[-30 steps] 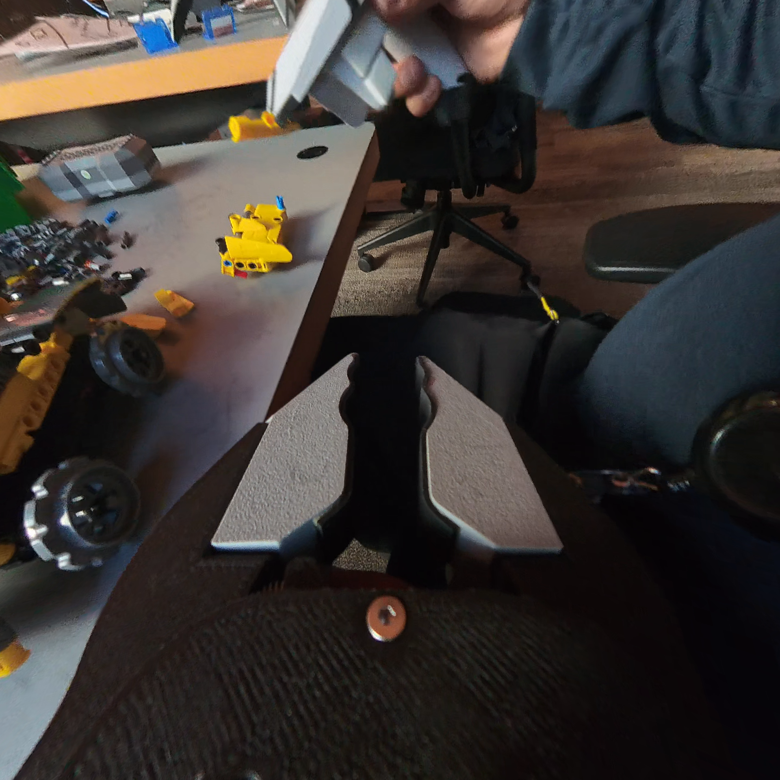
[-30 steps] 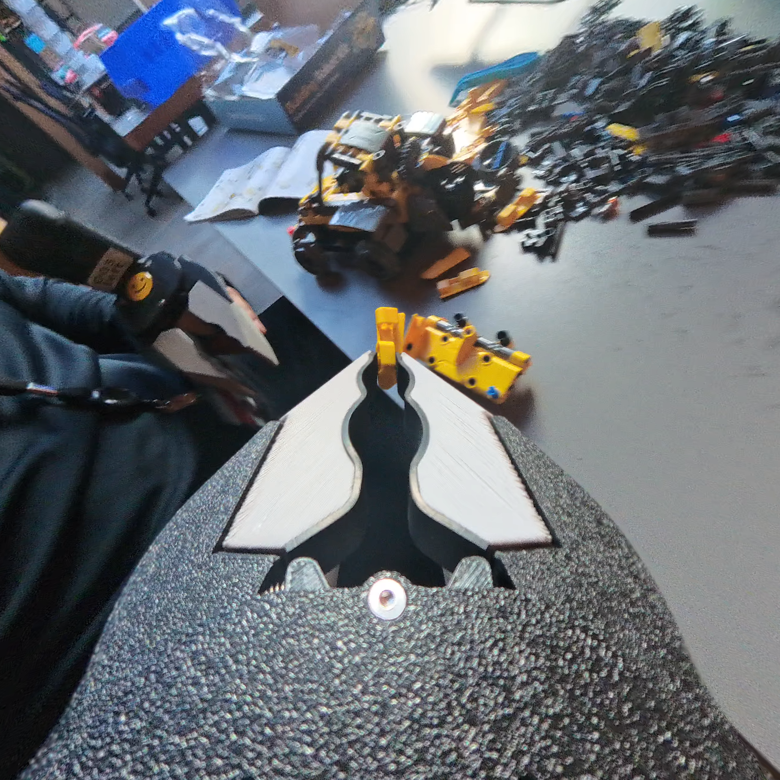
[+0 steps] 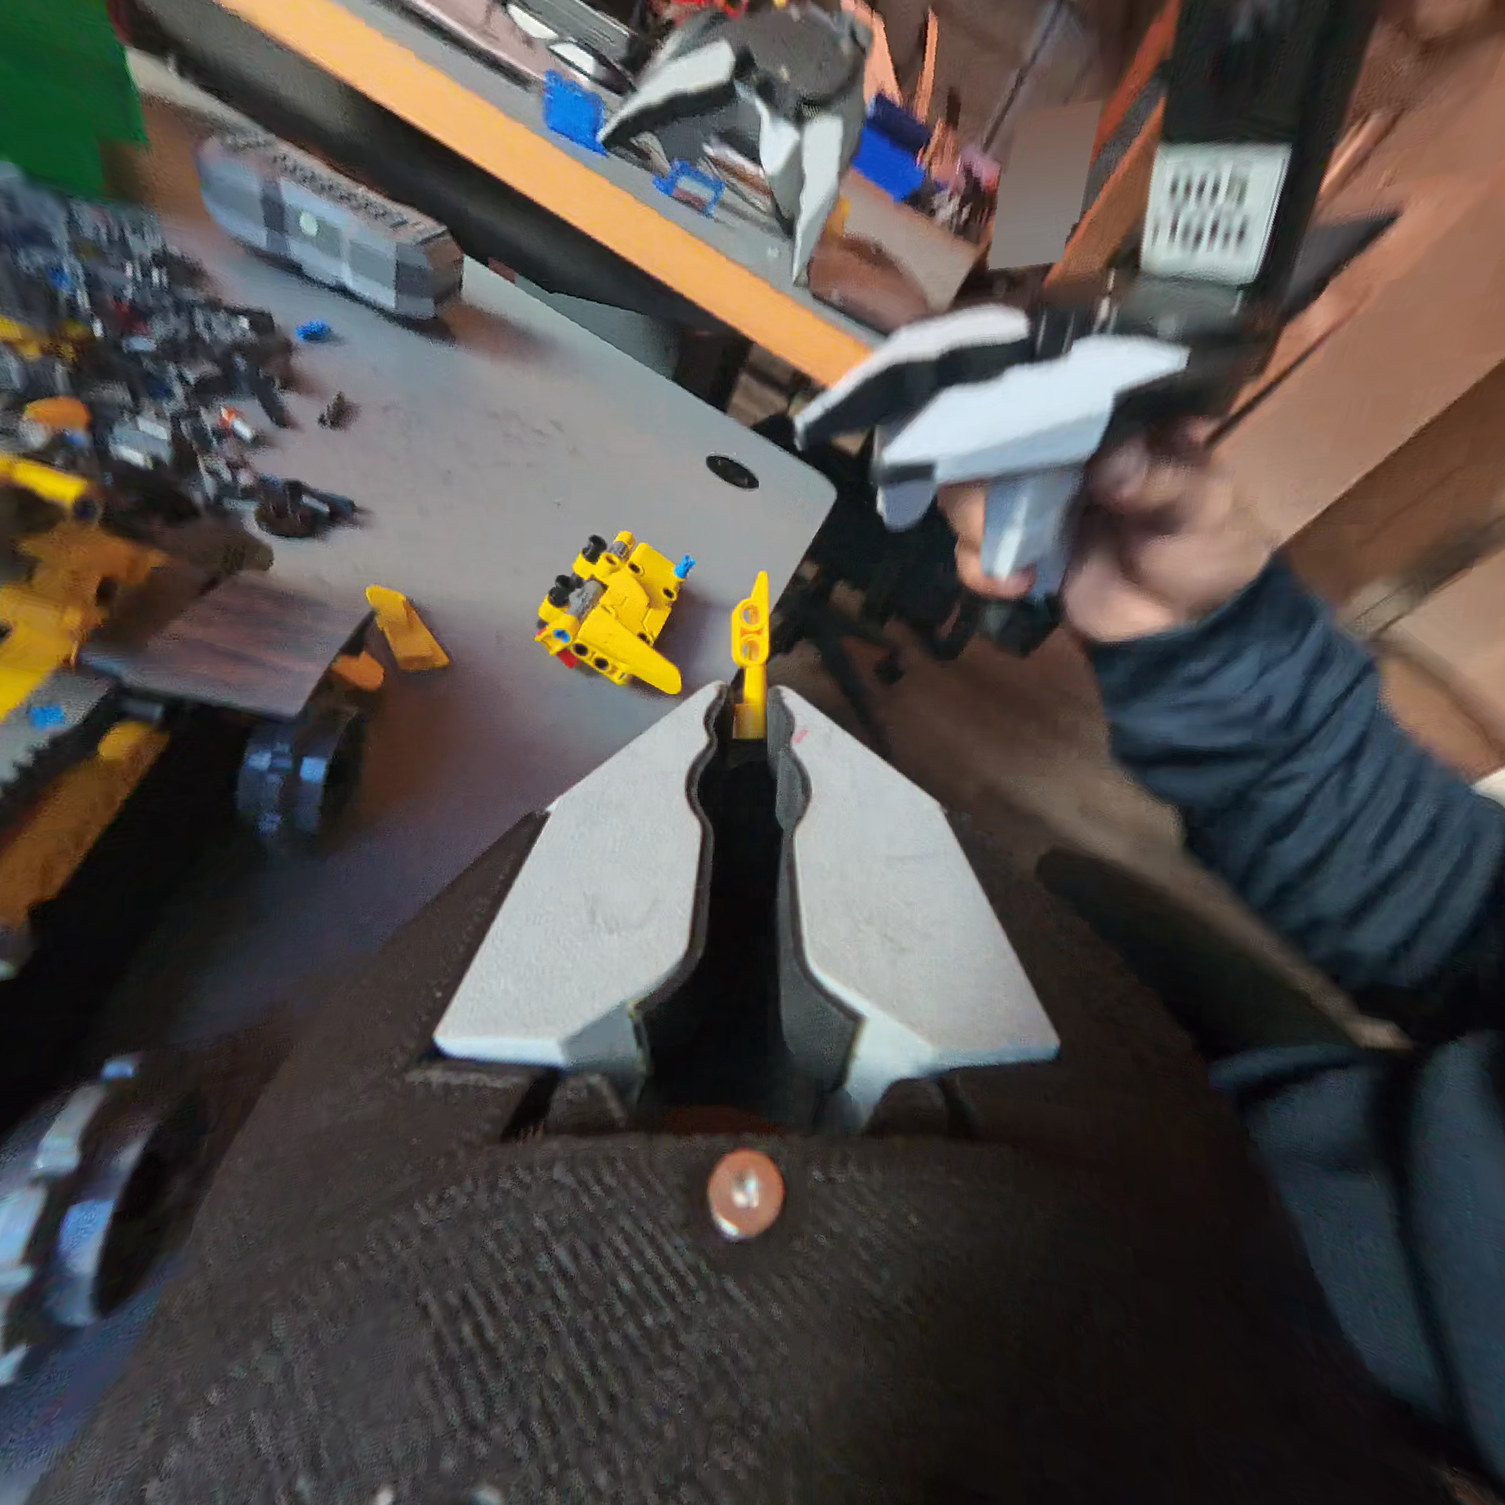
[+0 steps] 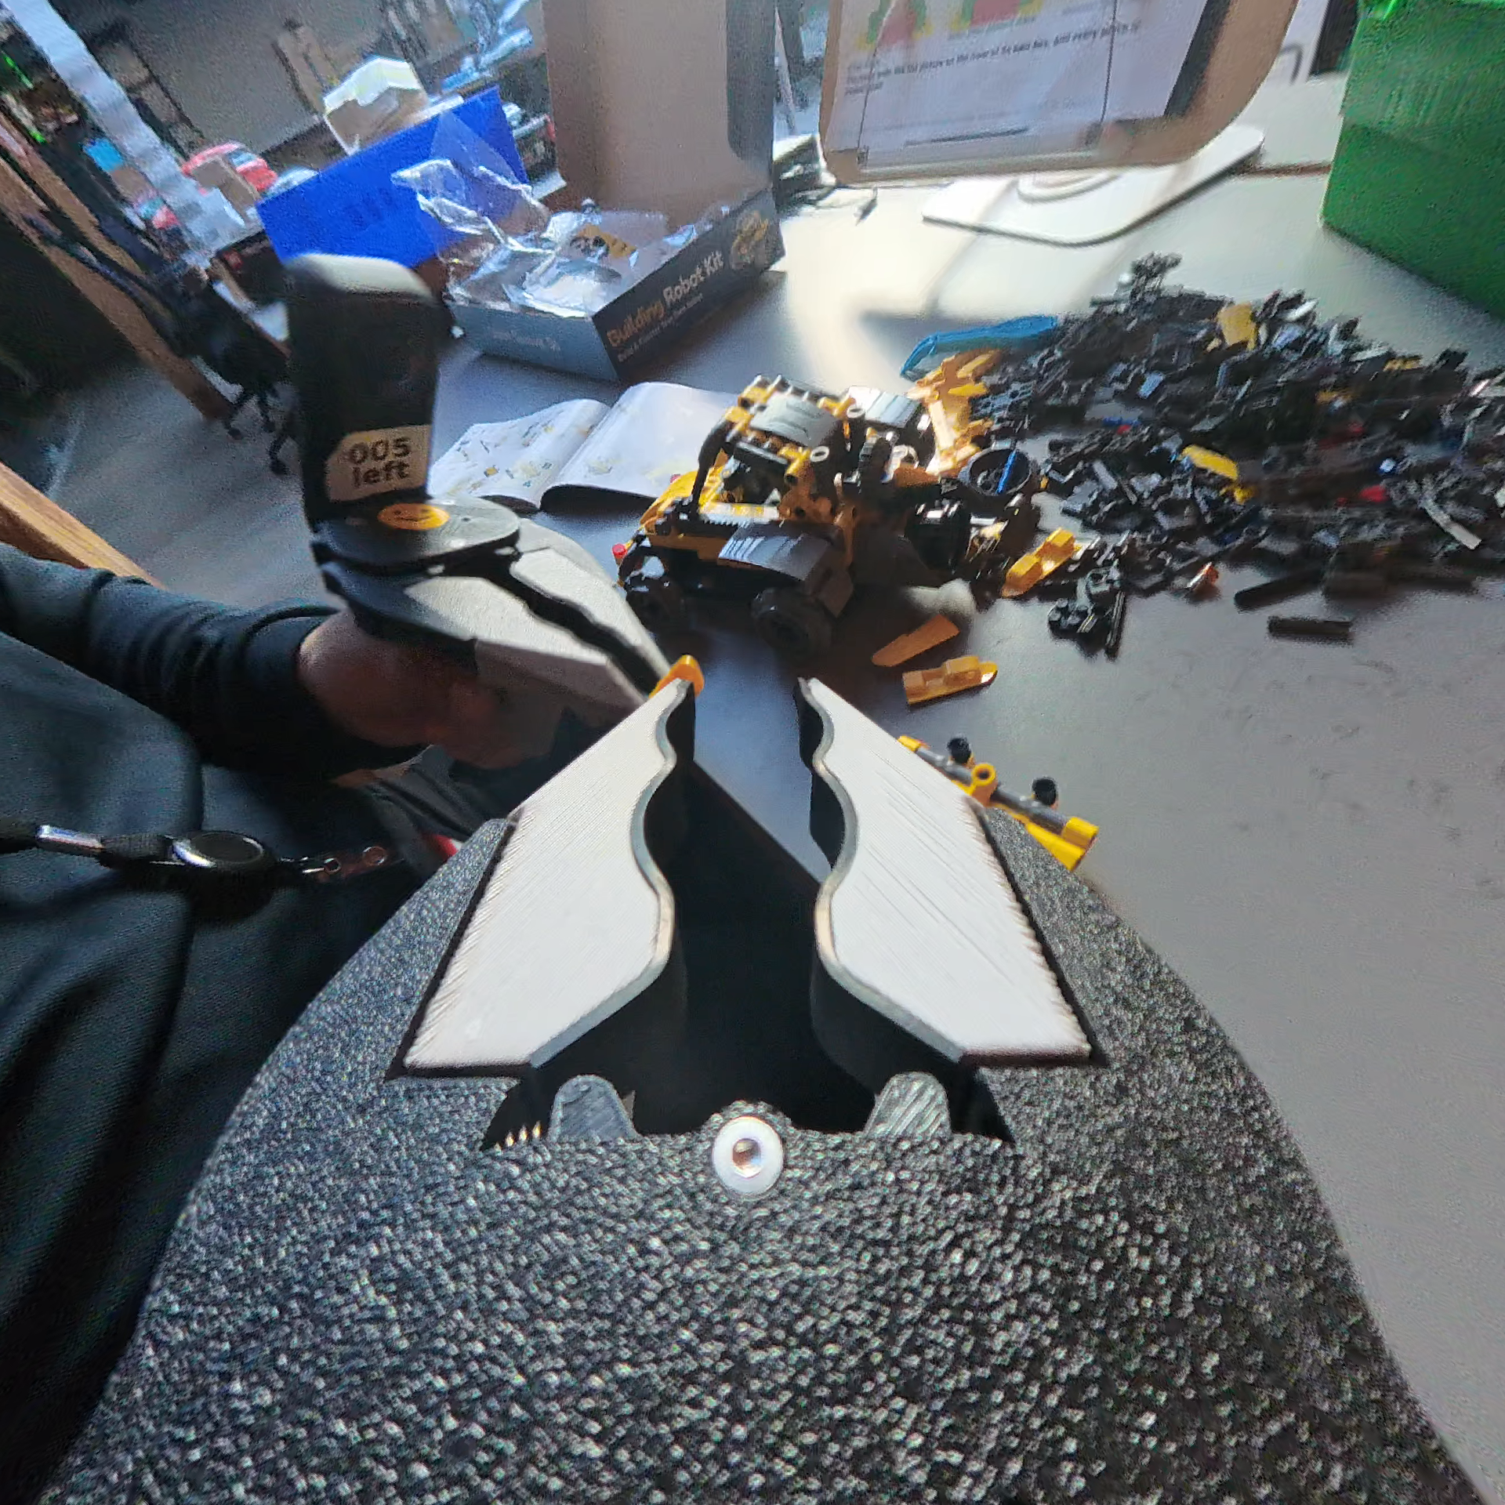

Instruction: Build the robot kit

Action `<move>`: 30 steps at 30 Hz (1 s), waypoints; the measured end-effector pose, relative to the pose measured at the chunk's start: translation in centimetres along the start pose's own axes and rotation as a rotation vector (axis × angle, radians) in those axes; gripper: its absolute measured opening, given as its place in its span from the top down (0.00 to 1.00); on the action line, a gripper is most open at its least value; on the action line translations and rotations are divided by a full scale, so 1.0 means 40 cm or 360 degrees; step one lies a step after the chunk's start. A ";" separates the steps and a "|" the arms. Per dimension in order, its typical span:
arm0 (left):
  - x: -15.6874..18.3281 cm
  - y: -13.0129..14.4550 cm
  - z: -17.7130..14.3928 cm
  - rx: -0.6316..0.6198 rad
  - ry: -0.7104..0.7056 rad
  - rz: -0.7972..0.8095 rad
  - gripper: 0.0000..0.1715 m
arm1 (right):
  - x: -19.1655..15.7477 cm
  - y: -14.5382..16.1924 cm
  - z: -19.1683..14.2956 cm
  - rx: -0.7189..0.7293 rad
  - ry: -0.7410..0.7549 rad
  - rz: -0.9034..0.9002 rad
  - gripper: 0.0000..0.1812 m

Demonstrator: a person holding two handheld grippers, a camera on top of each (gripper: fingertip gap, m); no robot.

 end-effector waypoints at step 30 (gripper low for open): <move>0.019 0.004 -0.032 -0.0188 0.0759 -0.0953 0.97 | -0.123 0.059 0.040 -0.0106 -0.0143 -0.0492 0.74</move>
Point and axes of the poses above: each gripper's, where its closed fingertips meet, z out along the fingers, y out of its underside, x = y × z across the jaws, the point moved 7 cm from there along -z, back along the fingers, and after that the axes turned 8 degrees about -y, right-handed, at the moved point
